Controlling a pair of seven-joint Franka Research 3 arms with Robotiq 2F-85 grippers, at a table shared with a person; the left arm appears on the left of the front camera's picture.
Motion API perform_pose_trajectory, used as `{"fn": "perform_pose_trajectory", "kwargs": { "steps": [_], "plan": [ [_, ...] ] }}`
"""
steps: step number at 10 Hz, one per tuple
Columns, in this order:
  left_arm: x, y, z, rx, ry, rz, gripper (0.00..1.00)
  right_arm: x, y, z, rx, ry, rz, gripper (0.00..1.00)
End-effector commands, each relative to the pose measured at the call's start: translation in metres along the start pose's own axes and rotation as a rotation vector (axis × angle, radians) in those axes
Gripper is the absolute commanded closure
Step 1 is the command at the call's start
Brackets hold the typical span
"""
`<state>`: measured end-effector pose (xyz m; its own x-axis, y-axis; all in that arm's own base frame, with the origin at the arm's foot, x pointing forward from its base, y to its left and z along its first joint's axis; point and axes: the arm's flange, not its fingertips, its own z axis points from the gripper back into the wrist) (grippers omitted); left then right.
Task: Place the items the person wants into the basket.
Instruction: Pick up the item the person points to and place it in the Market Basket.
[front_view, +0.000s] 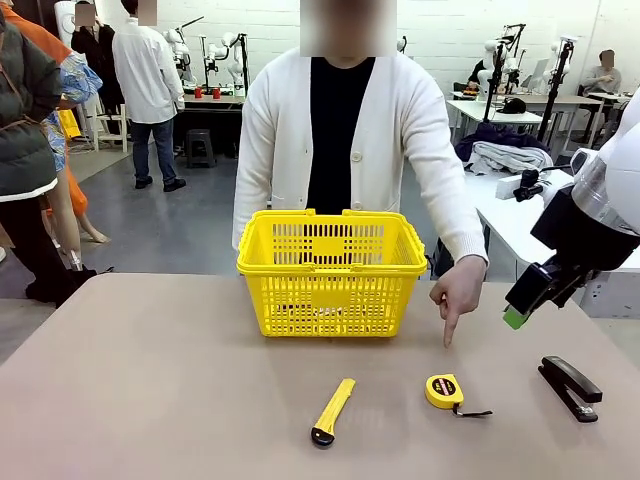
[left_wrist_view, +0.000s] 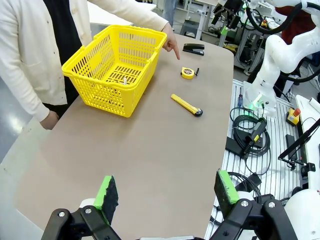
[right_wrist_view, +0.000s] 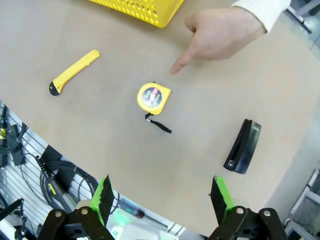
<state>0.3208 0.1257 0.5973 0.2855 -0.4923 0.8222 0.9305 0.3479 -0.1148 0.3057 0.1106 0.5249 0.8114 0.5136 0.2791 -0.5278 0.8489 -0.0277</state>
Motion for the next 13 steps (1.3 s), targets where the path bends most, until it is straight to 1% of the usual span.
{"fn": "perform_pose_trajectory", "kwargs": {
  "steps": [1,2,4,6,7,8,10,11,12,13],
  "plan": [
    [0.0,-0.001,0.002,-0.004,-0.002,-0.005,0.0,0.0,0.0,0.0,0.0,-0.001,0.0,0.0],
    [0.0,-0.001,0.002,-0.004,-0.002,-0.005,0.0,-0.004,0.012,-0.018,0.03,0.051,-0.048,0.0],
    [0.0,-0.001,0.002,-0.004,-0.002,-0.005,0.0,-0.007,0.033,-0.069,0.003,0.159,-0.127,0.0],
    [0.0,-0.001,0.002,-0.004,-0.002,-0.005,0.0,-0.009,0.049,-0.12,-0.005,0.249,-0.169,0.0],
    [0.0,-0.001,0.002,-0.004,-0.002,-0.005,0.0,-0.01,0.057,-0.145,-0.02,0.269,-0.174,0.0],
    [0.0,-0.001,0.002,-0.004,-0.002,-0.005,0.0,-0.01,0.058,-0.163,-0.078,0.243,-0.182,0.0],
    [0.0,-0.001,0.002,-0.004,-0.002,-0.005,0.0,-0.016,0.058,-0.192,-0.09,0.167,-0.197,0.0],
    [0.0,-0.001,0.002,-0.004,-0.002,-0.005,0.0,-0.02,0.06,-0.201,-0.12,0.111,-0.193,0.0],
    [0.0,-0.001,0.002,-0.004,-0.002,-0.005,0.0,-0.023,0.06,-0.209,-0.134,0.084,-0.197,0.0],
    [0.0,-0.001,0.002,-0.004,-0.002,-0.005,0.0,-0.025,0.06,-0.216,-0.138,0.077,-0.187,0.0]
  ]
}}
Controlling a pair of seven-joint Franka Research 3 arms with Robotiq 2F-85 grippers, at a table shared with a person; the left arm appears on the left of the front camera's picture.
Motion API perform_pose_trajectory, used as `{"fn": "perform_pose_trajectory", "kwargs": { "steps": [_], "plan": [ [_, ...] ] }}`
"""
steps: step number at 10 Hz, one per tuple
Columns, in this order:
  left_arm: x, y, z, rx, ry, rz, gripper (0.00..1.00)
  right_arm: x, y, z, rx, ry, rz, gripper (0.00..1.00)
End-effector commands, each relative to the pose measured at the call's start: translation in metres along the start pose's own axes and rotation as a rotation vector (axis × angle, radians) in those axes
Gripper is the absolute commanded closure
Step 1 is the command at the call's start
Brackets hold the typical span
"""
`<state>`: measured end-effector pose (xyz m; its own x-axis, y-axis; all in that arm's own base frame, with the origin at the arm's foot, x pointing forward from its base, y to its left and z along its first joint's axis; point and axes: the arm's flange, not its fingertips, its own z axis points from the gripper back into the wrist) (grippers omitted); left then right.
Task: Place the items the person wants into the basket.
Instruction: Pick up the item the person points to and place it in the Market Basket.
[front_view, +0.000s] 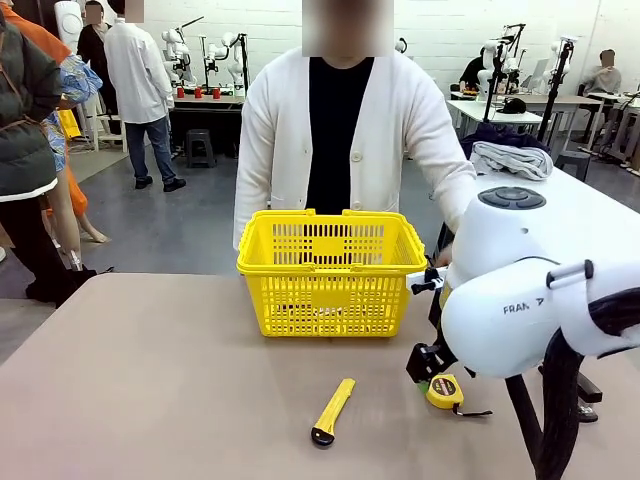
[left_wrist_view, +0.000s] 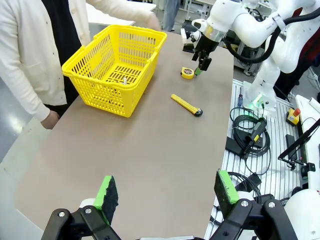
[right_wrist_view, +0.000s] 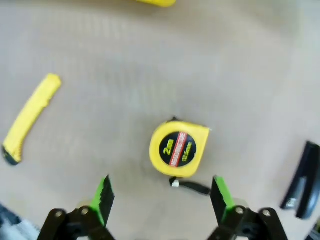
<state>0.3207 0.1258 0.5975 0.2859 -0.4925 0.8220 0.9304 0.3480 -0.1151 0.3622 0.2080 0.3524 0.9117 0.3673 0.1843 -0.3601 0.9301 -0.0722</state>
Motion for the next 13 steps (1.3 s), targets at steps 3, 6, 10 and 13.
{"fn": "perform_pose_trajectory", "kwargs": {
  "steps": [3,6,10,13],
  "plan": [
    [-0.001,-0.001,0.002,-0.004,-0.003,-0.005,0.0,-0.069,-0.008,-0.045,-0.028,-0.014,-0.014,0.0],
    [-0.001,-0.001,0.002,-0.004,-0.003,-0.005,0.0,-0.072,-0.013,-0.056,-0.008,-0.004,-0.009,0.0],
    [-0.001,-0.001,0.002,-0.004,-0.003,-0.005,0.0,-0.07,-0.021,-0.06,-0.015,-0.013,-0.018,0.0],
    [-0.001,-0.001,0.002,-0.004,-0.003,-0.005,0.0,-0.07,-0.025,-0.062,-0.001,-0.012,-0.016,0.0]
  ]
}}
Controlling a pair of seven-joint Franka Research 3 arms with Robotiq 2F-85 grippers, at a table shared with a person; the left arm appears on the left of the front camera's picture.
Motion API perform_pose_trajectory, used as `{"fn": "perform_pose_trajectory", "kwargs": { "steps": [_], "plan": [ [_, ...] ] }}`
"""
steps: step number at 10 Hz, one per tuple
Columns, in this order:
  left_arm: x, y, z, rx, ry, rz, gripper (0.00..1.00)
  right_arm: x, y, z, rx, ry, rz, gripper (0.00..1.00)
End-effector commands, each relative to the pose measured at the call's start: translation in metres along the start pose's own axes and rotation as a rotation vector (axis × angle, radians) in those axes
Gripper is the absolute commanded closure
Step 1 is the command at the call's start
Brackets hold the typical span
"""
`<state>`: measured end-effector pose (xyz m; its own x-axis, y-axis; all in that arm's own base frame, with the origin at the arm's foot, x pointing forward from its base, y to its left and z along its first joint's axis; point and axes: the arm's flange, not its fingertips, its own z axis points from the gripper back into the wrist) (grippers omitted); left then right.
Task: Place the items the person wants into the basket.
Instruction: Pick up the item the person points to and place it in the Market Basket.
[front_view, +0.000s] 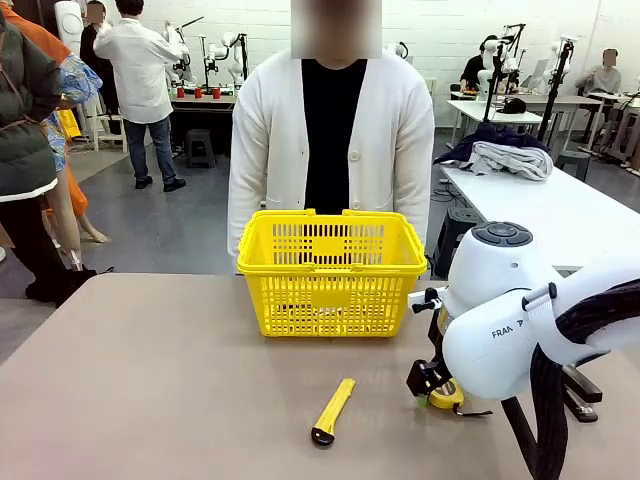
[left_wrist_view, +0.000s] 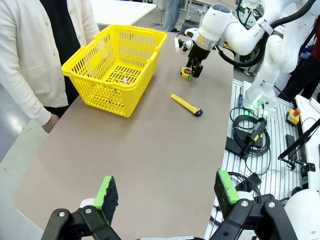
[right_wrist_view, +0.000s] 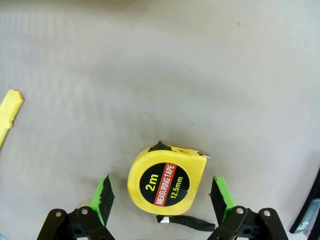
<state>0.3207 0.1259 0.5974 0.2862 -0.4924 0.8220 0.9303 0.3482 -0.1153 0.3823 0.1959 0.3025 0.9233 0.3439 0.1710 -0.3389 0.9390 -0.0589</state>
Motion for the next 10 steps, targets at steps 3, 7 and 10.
{"fn": "perform_pose_trajectory", "kwargs": {
  "steps": [3,7,10],
  "plan": [
    [0.0,-0.001,0.002,-0.004,-0.003,-0.006,0.0,-0.073,-0.013,-0.01,0.011,-0.016,0.019,0.82],
    [0.0,-0.001,0.002,-0.004,-0.003,-0.006,0.0,-0.075,-0.01,-0.004,0.025,0.002,0.031,0.94],
    [0.0,-0.001,0.002,-0.004,-0.003,-0.006,0.0,-0.06,0.014,0.129,0.066,-0.057,0.112,0.94]
  ]
}}
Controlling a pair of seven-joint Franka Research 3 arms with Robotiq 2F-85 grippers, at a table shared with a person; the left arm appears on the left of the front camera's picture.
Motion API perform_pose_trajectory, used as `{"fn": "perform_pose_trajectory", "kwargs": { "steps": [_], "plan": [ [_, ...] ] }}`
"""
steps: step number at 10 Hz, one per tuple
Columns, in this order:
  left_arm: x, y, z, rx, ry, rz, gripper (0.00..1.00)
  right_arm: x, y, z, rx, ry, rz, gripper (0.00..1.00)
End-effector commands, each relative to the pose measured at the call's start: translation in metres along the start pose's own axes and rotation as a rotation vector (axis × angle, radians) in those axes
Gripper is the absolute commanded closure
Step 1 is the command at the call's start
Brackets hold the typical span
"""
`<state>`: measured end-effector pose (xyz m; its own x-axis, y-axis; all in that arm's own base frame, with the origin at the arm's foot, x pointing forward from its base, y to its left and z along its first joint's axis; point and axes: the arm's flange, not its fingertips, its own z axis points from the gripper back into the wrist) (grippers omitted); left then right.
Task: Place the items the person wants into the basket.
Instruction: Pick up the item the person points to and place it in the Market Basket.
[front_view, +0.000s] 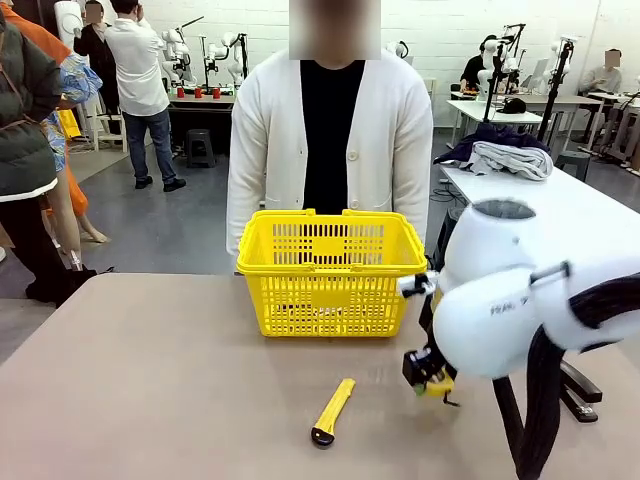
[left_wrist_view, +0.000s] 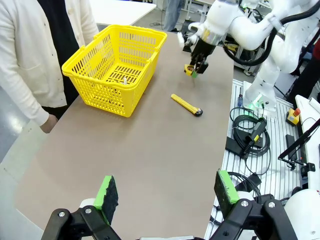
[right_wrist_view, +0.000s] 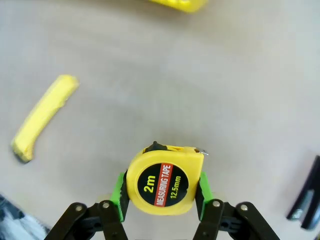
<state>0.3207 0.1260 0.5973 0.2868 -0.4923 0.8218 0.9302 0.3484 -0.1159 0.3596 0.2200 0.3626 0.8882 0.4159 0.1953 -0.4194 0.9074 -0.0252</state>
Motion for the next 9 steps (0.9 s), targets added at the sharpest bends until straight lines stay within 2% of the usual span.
{"fn": "perform_pose_trajectory", "kwargs": {
  "steps": [1,3,4,7,8,9],
  "plan": [
    [0.0,-0.001,0.002,-0.004,-0.003,-0.006,0.0,-0.046,-0.001,0.115,0.027,-0.03,0.069,0.94],
    [0.0,-0.001,0.002,-0.004,-0.003,-0.006,0.0,-0.024,-0.001,0.19,0.006,-0.036,0.079,0.94],
    [0.0,-0.001,0.002,-0.004,-0.003,-0.006,0.0,-0.017,-0.002,0.208,-0.001,-0.037,0.068,0.94],
    [0.0,-0.001,0.002,-0.004,-0.003,-0.006,0.0,-0.012,-0.004,0.22,-0.014,-0.001,0.041,0.94],
    [0.0,-0.001,0.002,-0.004,-0.003,-0.006,0.0,-0.028,0.001,0.238,0.013,-0.049,0.05,0.94],
    [0.0,-0.001,0.002,-0.004,-0.003,-0.006,0.0,-0.028,0.001,0.238,0.013,-0.049,0.05,0.94]
  ]
}}
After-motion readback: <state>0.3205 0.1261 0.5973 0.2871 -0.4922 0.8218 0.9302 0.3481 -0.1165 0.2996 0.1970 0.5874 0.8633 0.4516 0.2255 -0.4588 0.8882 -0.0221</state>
